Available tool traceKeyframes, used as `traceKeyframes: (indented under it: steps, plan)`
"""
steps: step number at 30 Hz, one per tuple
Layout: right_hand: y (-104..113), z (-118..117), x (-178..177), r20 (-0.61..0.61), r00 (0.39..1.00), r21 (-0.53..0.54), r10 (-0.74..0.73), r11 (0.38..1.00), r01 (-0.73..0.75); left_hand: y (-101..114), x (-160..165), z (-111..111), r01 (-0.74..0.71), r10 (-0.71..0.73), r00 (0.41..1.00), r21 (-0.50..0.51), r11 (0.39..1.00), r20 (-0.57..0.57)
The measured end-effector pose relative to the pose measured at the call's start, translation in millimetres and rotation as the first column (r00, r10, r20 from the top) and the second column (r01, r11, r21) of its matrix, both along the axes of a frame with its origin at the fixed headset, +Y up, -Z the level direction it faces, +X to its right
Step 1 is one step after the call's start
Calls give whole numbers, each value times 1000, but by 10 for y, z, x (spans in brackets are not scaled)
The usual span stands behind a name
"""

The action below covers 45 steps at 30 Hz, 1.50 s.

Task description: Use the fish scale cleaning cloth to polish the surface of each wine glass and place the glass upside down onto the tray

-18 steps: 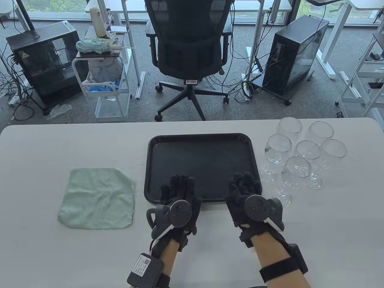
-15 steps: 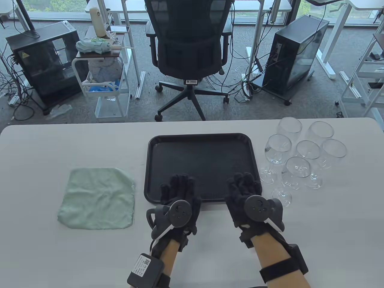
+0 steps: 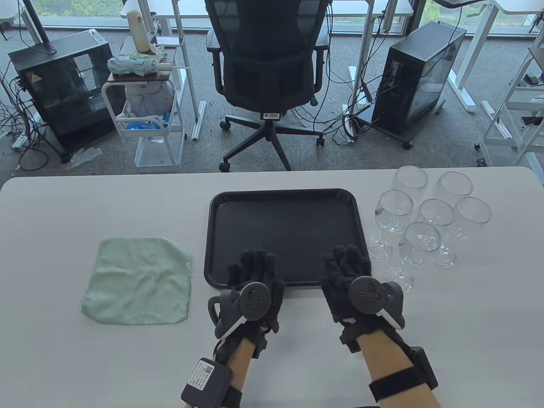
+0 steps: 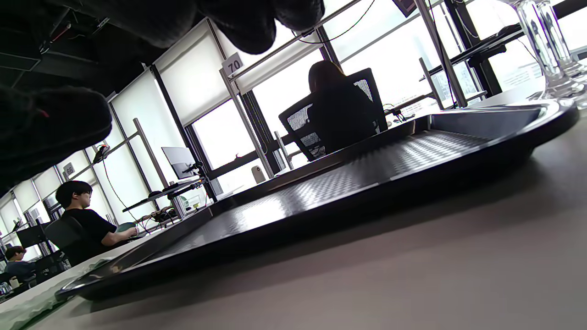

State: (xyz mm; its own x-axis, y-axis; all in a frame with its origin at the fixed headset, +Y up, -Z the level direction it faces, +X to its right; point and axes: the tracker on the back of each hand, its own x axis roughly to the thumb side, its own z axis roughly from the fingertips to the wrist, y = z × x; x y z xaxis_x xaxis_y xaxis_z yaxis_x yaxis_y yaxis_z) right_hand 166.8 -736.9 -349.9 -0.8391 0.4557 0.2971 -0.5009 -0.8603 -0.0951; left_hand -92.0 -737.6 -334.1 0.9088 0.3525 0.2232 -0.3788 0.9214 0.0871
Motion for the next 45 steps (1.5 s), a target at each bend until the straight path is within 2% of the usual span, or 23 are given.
traceKeyframes:
  steps: [9, 13, 16, 20, 23, 28, 30, 32, 36, 39, 40, 45]
  plan:
    - [-4, 9, 11, 4, 1000, -12, -3, 1000, 3, 25, -16, 22, 12, -12, 1000, 3, 1000, 2]
    - [-13, 21, -14, -8, 1000, -30, -20, 999, 20, 81, -140, 3, 6, -6, 999, -2, 1000, -40]
    - [9, 36, -25, -14, 999, -27, -33, 999, 33, 123, -336, -122, -28, 23, 992, -38, 999, -122]
    - [28, 47, -36, -21, 998, -30, -53, 998, 52, 191, -776, -385, -53, 18, 963, -127, 991, -268]
    - [4, 41, -63, -31, 998, -46, -53, 998, 51, 213, -1135, -547, -86, 27, 927, -140, 986, -373]
    - [-31, 37, -66, 0, 999, -65, -48, 997, 48, -6, -1709, -739, -181, -13, 848, -313, 932, -529]
    - [-28, 35, -64, 16, 999, -76, -45, 996, 46, -199, -1920, -776, -219, -68, 812, -409, 886, -580]
    - [-29, 38, -66, 27, 999, -95, -44, 994, 46, -392, -2081, -770, -265, -76, 784, -443, 857, -616]
    - [-34, 56, -85, 20, 999, -100, -31, 994, 33, -665, -2262, -760, -335, -86, 761, -503, 797, -643]
    - [-33, 52, -95, 18, 999, -104, -31, 994, 33, -799, -2311, -770, -381, -108, 781, -607, 697, -615]
    - [-36, 45, -101, 18, 999, -111, -28, 993, 30, -783, -2300, -780, -343, -153, 789, -634, 693, -594]
    - [-46, 36, -113, 17, 1000, -124, -22, 992, 24, -759, -2293, -781, -341, -164, 767, -611, 715, -621]
